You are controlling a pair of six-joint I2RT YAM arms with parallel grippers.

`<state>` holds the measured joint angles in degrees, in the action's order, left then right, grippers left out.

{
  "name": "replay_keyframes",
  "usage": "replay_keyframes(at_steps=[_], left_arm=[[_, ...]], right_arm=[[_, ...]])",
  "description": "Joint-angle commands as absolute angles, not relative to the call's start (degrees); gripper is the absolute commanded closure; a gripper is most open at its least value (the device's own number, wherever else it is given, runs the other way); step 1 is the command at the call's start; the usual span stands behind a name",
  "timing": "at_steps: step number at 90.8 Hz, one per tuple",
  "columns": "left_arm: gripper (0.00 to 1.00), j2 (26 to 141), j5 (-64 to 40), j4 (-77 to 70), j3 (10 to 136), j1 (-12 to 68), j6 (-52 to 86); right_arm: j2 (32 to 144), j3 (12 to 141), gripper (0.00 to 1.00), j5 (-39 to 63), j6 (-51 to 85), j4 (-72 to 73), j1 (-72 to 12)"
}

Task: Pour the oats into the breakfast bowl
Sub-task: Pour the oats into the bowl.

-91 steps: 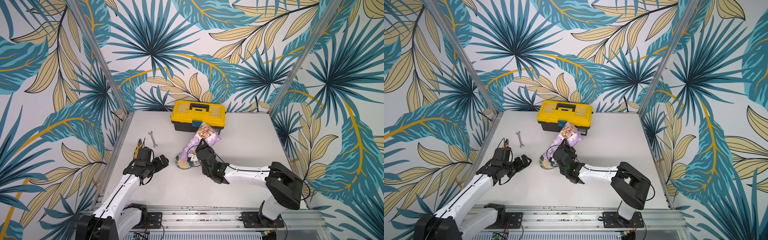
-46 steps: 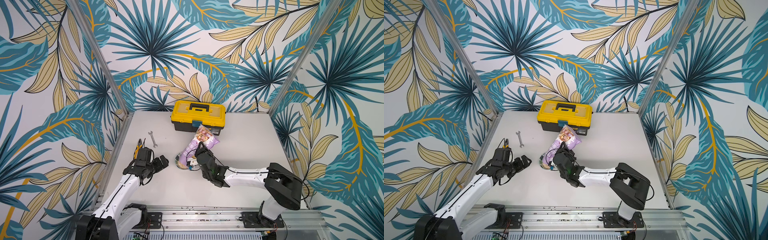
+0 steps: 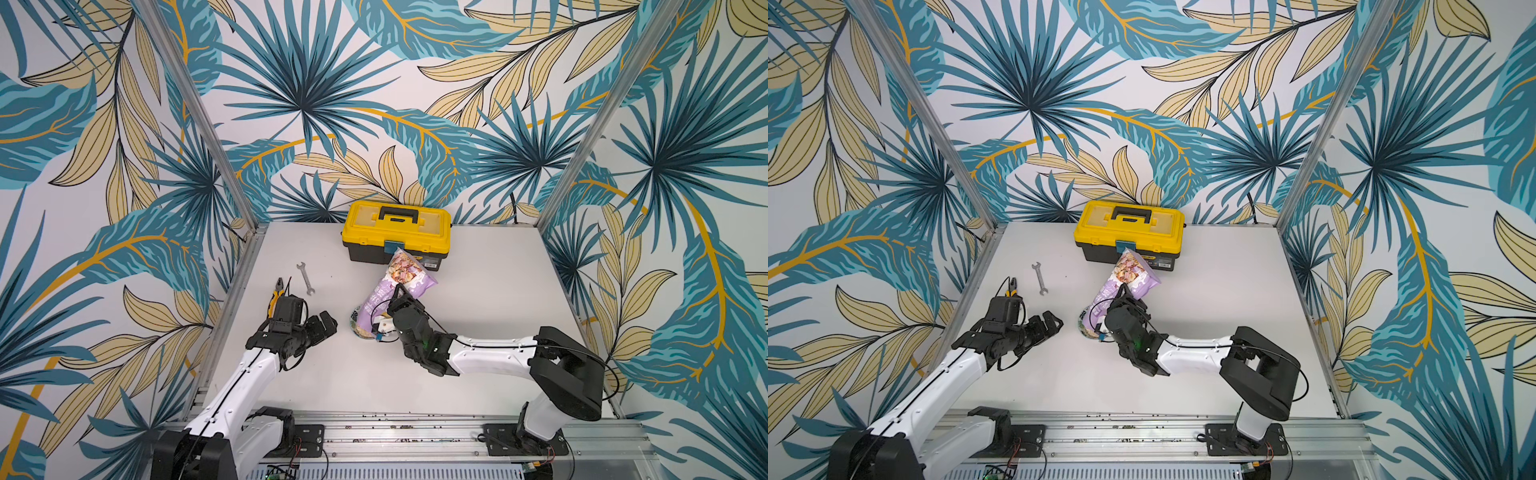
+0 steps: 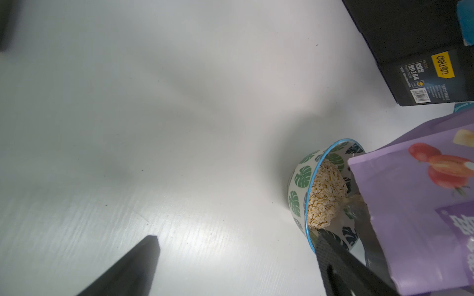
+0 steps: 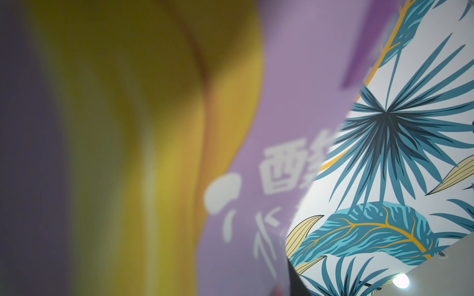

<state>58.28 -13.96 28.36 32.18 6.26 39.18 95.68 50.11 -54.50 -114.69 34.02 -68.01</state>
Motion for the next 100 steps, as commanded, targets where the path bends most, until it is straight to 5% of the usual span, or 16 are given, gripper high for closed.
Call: replay_keyframes(at_steps=[1, 79, 100], left_arm=[[0.00, 57.8, -13.4, 28.7, 34.0, 5.9, 38.3], [0.00, 57.7, -13.1, 29.4, 34.3, 5.9, 37.7], [0.00, 57.8, -13.1, 29.4, 34.4, 5.9, 37.6]], right_arm=[[93.9, 50.4, 1.00, -55.7, -115.2, 43.4, -68.8], [94.9, 45.5, 1.00, -52.7, -117.8, 51.6, -67.5], [91.1, 49.1, 1.00, -52.1, -114.3, 37.8, -65.9]])
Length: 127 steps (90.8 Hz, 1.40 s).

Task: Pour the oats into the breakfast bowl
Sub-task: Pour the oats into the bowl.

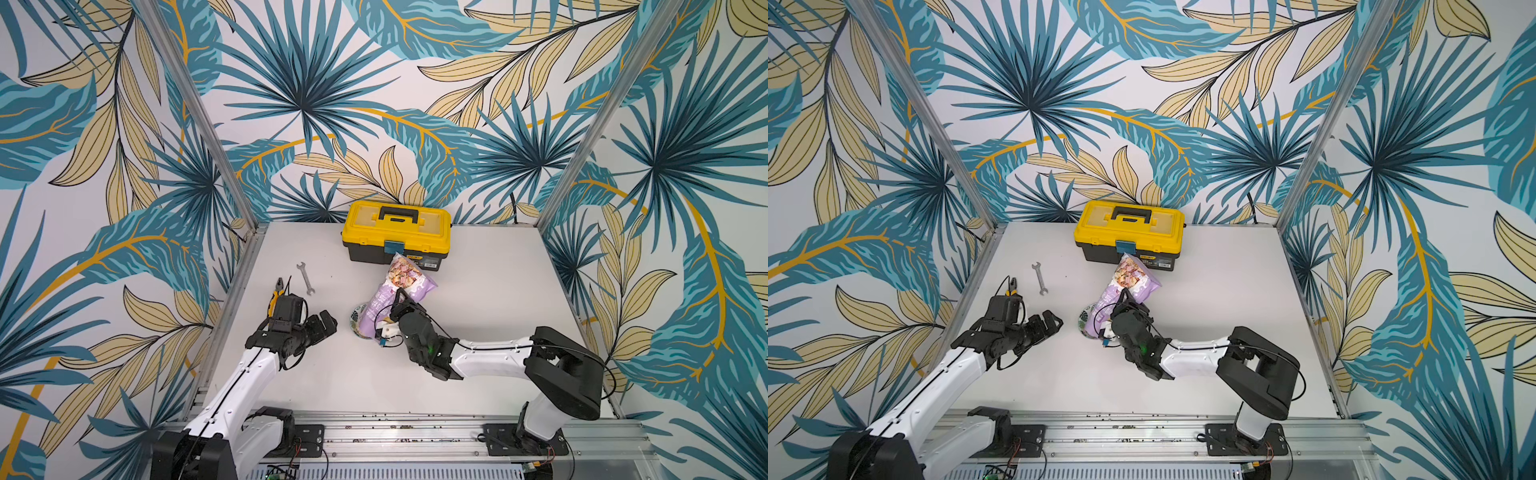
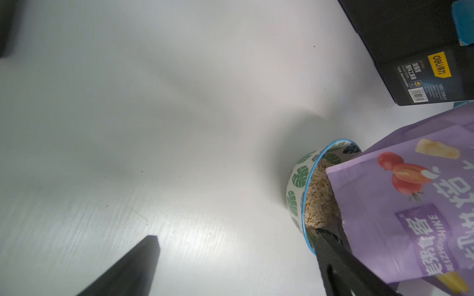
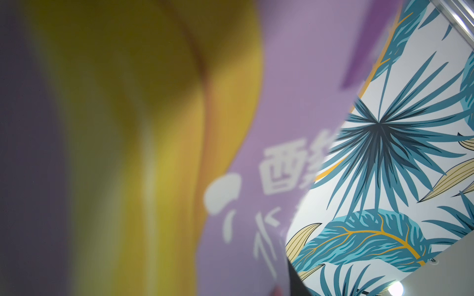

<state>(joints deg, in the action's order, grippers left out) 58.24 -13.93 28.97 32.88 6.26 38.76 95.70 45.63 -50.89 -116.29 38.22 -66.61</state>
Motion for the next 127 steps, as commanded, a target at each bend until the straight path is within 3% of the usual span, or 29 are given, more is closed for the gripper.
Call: replay_keyframes(at_steps=[1, 67, 127], left_arm=[[0.00, 57.8, -13.1, 29.4, 34.4, 5.9, 37.6], [0.00, 57.5, -12.9, 30.9, 35.3, 6.0, 37.0], [0.00, 58.1, -14.2, 31.9, 36.0, 5.9, 34.6]], right_arm=[[91.0, 49.3, 1.00, -52.1, -113.8, 37.2, -65.9], [94.1, 63.8, 1.00, -58.8, -98.0, 5.2, -66.3], [99.2, 69.0, 1.00, -64.7, -103.6, 11.4, -69.3]])
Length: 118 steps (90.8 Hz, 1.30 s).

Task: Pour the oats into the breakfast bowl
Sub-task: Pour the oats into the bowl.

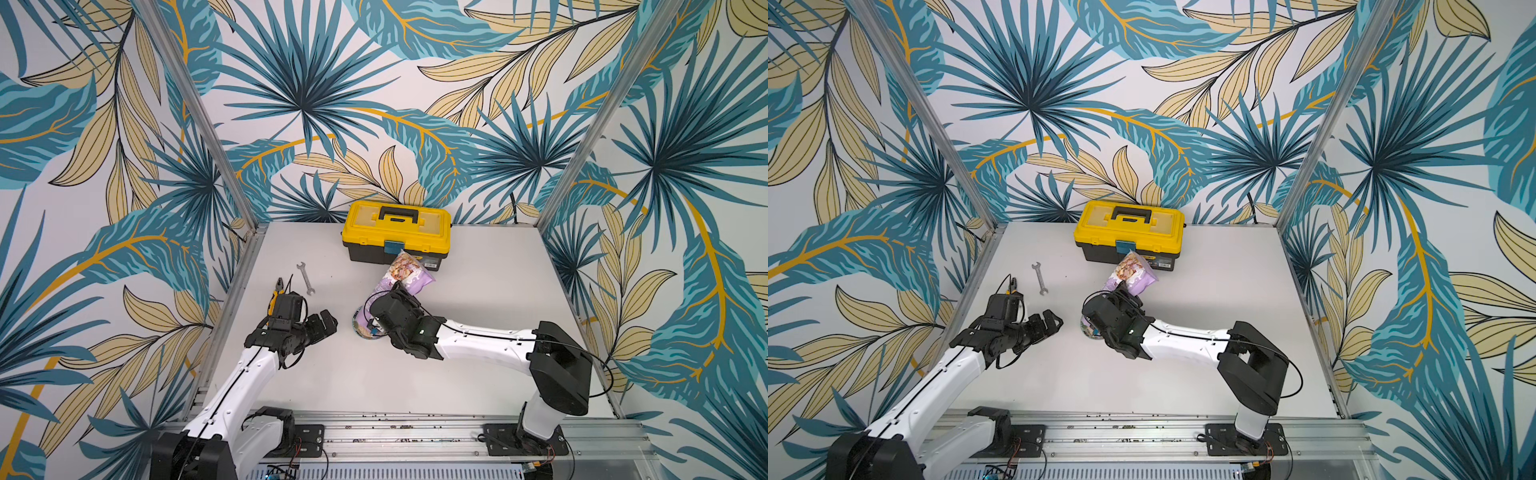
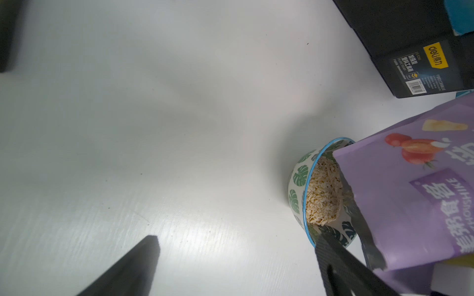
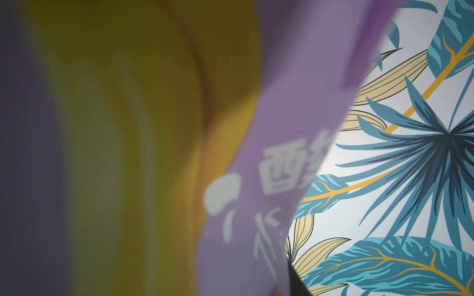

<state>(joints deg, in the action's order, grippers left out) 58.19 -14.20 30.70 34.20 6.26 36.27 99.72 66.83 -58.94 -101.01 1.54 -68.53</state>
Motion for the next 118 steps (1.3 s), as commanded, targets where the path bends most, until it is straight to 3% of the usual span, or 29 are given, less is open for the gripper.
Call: replay_keyframes(at_steps=[1, 118], left_arm=[[0.00, 58.1, -14.2, 31.9, 36.0, 5.9, 34.5], [0.00, 58.3, -14.0, 33.8, 36.0, 5.9, 32.1]], right_arm=[[99.2, 69.0, 1.00, -64.8, -103.7, 11.8, -69.3], [94.8, 59.6, 1.00, -65.0, -109.7, 25.9, -69.9]])
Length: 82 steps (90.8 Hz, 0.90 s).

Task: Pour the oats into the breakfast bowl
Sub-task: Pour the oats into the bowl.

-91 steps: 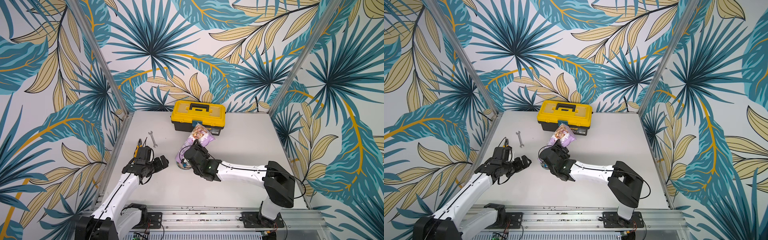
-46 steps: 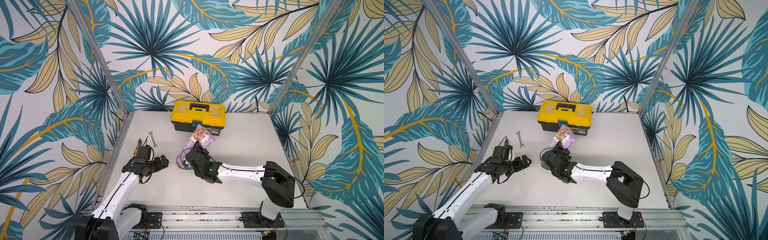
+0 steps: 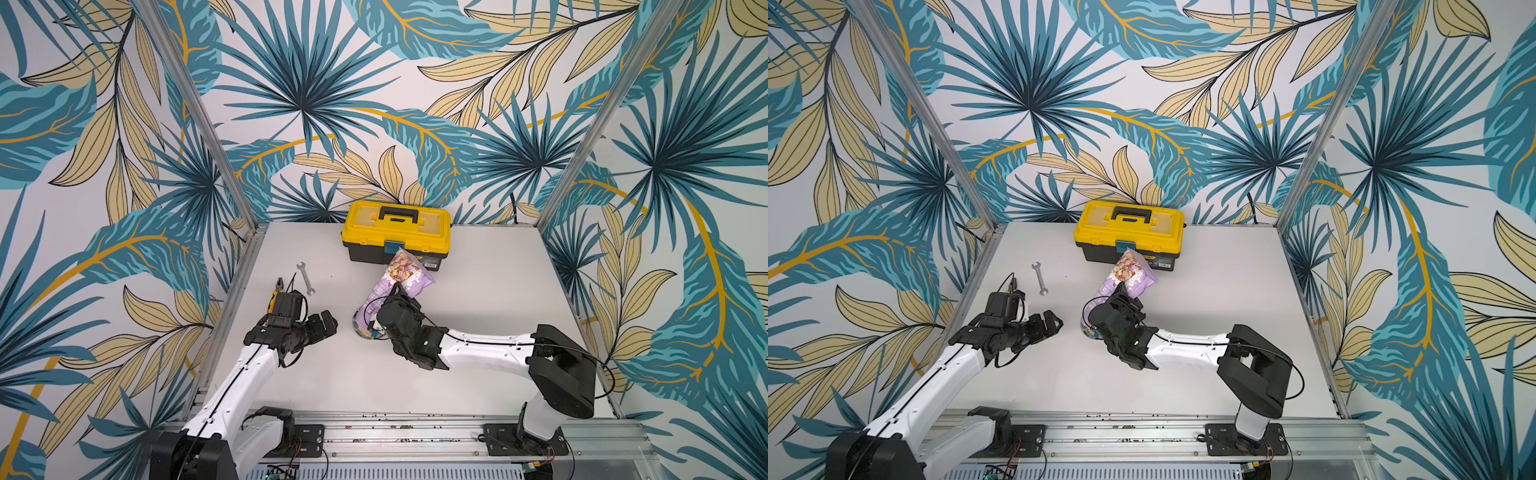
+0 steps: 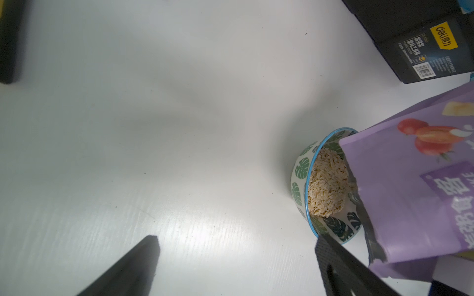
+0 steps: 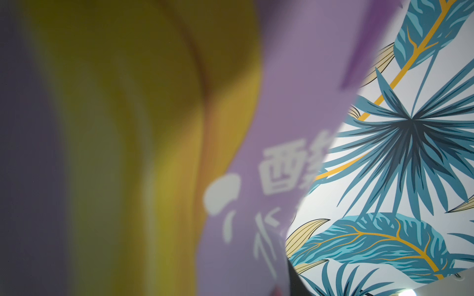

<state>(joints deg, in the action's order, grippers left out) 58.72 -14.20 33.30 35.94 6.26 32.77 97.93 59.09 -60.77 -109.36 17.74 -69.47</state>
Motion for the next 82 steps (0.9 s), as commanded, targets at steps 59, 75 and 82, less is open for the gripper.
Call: replay_keyframes(at_steps=[59, 75, 82], left_arm=[[0.00, 58.0, -13.9, 33.8, 35.4, 5.9, 31.9], [0.00, 58.9, -14.1, 33.6, 36.3, 6.0, 31.9], [0.00, 58.8, -14.3, 33.8, 36.4, 6.0, 31.8]], right_arm=[[92.9, 60.5, 1.00, -62.7, -107.1, 19.6, -69.1], [94.5, 61.7, 1.00, -62.9, -105.4, 17.8, -68.9], [94.6, 59.8, 1.00, -61.9, -105.3, 16.9, -69.0]])
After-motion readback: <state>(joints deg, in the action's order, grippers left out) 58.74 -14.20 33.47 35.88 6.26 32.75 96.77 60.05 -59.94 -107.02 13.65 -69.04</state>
